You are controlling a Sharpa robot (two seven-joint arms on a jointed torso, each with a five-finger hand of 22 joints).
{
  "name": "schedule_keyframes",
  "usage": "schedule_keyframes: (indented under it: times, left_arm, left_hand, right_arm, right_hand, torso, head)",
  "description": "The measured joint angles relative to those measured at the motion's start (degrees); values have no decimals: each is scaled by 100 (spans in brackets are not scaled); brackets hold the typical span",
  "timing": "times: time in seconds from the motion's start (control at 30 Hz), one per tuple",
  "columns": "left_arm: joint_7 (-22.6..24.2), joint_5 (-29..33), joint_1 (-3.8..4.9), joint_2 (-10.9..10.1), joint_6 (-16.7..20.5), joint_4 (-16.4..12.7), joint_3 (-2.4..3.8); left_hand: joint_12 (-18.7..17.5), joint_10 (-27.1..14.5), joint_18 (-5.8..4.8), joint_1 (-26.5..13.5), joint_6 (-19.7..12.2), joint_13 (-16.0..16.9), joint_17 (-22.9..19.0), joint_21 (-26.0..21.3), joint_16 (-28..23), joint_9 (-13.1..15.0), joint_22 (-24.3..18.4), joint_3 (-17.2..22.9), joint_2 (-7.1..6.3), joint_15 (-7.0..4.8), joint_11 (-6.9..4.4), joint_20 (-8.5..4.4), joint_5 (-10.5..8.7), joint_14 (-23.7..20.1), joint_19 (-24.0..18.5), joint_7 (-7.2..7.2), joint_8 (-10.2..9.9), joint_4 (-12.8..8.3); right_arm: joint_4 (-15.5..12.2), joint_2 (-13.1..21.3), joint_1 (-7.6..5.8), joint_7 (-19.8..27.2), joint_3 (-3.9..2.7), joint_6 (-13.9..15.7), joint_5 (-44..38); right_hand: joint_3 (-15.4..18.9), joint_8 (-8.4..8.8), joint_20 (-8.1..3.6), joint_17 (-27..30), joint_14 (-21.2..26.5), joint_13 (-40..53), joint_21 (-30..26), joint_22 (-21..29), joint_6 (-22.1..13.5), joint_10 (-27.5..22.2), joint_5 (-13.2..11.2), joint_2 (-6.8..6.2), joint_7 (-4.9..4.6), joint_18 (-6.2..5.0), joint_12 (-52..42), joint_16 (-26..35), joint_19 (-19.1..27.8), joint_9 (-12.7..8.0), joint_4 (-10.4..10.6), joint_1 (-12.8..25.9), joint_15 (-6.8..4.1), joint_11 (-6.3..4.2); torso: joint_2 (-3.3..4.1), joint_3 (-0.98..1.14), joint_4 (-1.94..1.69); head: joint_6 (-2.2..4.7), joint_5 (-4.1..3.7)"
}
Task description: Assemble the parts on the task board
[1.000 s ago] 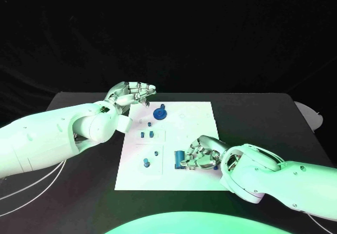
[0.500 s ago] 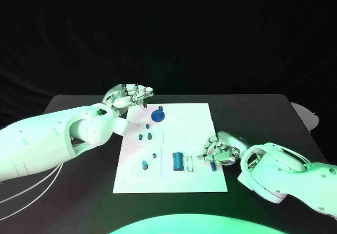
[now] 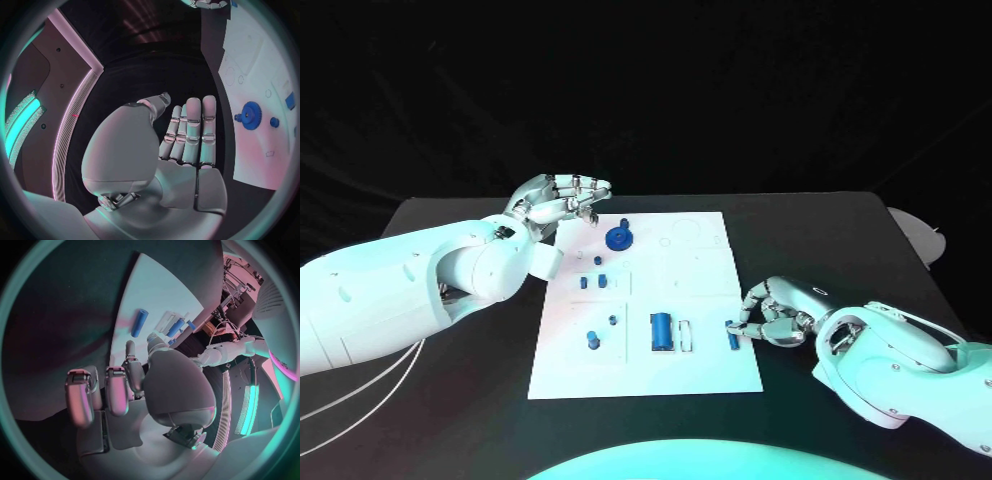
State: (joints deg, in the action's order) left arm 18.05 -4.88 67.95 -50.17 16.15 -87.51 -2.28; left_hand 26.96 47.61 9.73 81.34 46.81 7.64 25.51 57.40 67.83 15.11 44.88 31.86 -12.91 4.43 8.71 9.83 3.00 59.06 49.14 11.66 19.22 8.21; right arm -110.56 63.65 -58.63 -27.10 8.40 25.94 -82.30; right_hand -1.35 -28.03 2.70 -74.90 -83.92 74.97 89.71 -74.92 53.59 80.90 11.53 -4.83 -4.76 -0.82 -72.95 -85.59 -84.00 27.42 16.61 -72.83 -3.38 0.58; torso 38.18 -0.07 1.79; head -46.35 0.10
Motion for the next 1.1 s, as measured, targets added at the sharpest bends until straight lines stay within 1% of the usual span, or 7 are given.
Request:
schedule_keyframes:
  times: [0.13,0.3,0.67,0.83,0.9,1.0,1.1]
  left_arm:
    - [-1,0,0,-6,-4,-2,0]
    - [-3,-1,0,-13,-8,-2,0]
    - [-11,-1,0,-15,-16,-3,0]
    - [-14,-2,0,-16,-19,-3,0]
    - [-15,-2,0,-16,-20,-3,0]
    - [-17,-2,0,-13,-22,-3,0]
    - [-19,-2,0,-11,-25,-3,0]
  left_hand:
    - [0,0,0,0,0,0,0,0,0,0,0,0,0,0,0,0,0,0,0,0,0,0]
    - [28,0,0,0,0,-5,0,0,0,0,0,0,0,0,0,0,0,0,0,0,0,0]
    - [29,0,0,0,0,-5,1,0,0,0,0,0,0,0,0,0,0,0,0,0,0,0]
    - [29,0,0,0,0,-5,1,0,0,0,0,0,0,0,0,0,0,0,0,0,0,0]
    - [29,0,0,0,0,-5,1,0,0,0,0,0,0,0,0,0,0,0,0,0,0,0]
    - [29,0,0,0,0,-4,1,0,0,0,0,0,0,0,0,0,0,0,0,0,0,0]
    - [29,0,0,0,0,-5,1,0,0,0,0,0,0,0,0,0,0,0,0,0,0,0]
  right_arm:
    - [34,-40,107,-68,5,-4,-108]
    - [87,-139,189,-139,6,-14,-201]
    - [146,-300,249,-225,-14,-30,-349]
    - [156,-346,267,-267,-29,-124,-522]
    - [162,-376,274,-294,-38,-187,-666]
    - [160,-428,278,-328,-45,-269,-871]
    - [156,-475,280,-371,-51,-352,-1089]
  right_hand:
    - [17,0,0,0,0,0,0,0,17,0,23,0,17,0,0,0,0,0,14,0,0,0]
    - [17,0,0,-5,0,0,0,1,38,0,23,0,-3,0,0,0,0,5,14,0,0,0]
    - [33,-37,0,-4,0,0,0,2,67,22,66,21,26,0,0,0,0,25,-2,21,0,-23]
    - [-85,-55,0,-4,0,23,-1,2,98,22,67,22,57,0,-1,0,0,26,-53,-390,0,-22]
    - [-214,-23,0,-4,-5,31,-1,2,131,5,-5,20,71,0,0,0,0,28,-111,-598,-5,-62]
    - [-457,1,0,-3,-1,40,-1,-3,156,8,-161,-26,92,0,23,0,0,26,-174,-857,-43,-79]
    - [-795,79,0,-3,-1,40,-1,-3,172,17,-237,-168,110,0,61,0,0,21,-230,-1019,-44,-89]
  torso:
    - [3,2,-7]
    - [8,5,-9]
    - [9,8,-7]
    - [8,6,-4]
    - [7,6,-3]
    - [3,3,-3]
    - [1,2,-5]
  head:
    - [-8,4]
    - [-16,19]
    - [-38,29]
    - [-49,30]
    - [-53,30]
    - [-53,30]
    - [-53,30]
